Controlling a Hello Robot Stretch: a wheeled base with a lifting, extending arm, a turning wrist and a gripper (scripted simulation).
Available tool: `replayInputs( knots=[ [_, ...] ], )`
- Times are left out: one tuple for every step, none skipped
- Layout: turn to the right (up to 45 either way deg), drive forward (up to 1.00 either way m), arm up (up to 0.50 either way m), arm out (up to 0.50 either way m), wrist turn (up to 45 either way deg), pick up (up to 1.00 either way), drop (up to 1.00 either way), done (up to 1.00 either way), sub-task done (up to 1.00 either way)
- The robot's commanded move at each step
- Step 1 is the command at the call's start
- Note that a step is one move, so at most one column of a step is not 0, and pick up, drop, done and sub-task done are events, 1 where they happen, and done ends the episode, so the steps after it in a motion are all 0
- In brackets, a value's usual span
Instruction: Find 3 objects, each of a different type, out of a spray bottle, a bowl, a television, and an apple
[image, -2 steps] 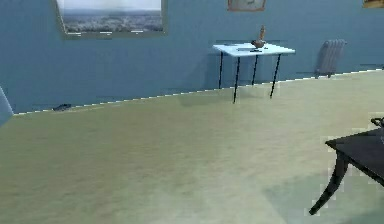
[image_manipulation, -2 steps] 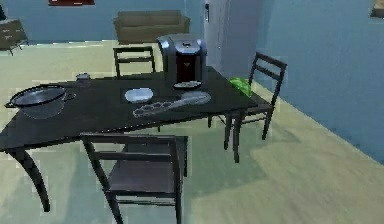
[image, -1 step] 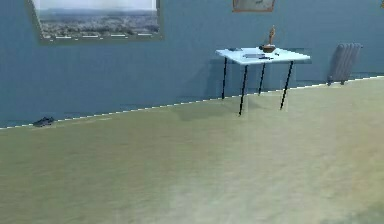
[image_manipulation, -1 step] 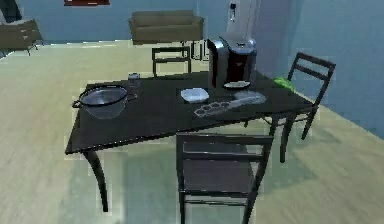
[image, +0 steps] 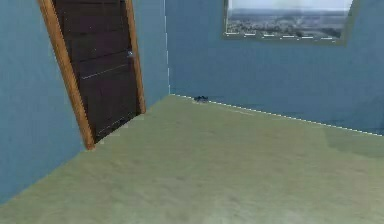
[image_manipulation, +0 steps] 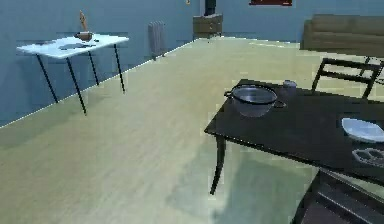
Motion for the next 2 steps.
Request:
replayInputs(
  knots=[
    [-33.0,0.00,0.00,0.00,0.0,0.00,0.00,0.00,0.00],
    [0.0,0.40,0.00,0.00,0.0,0.00,0.00,0.00,0.00]
  ],
)
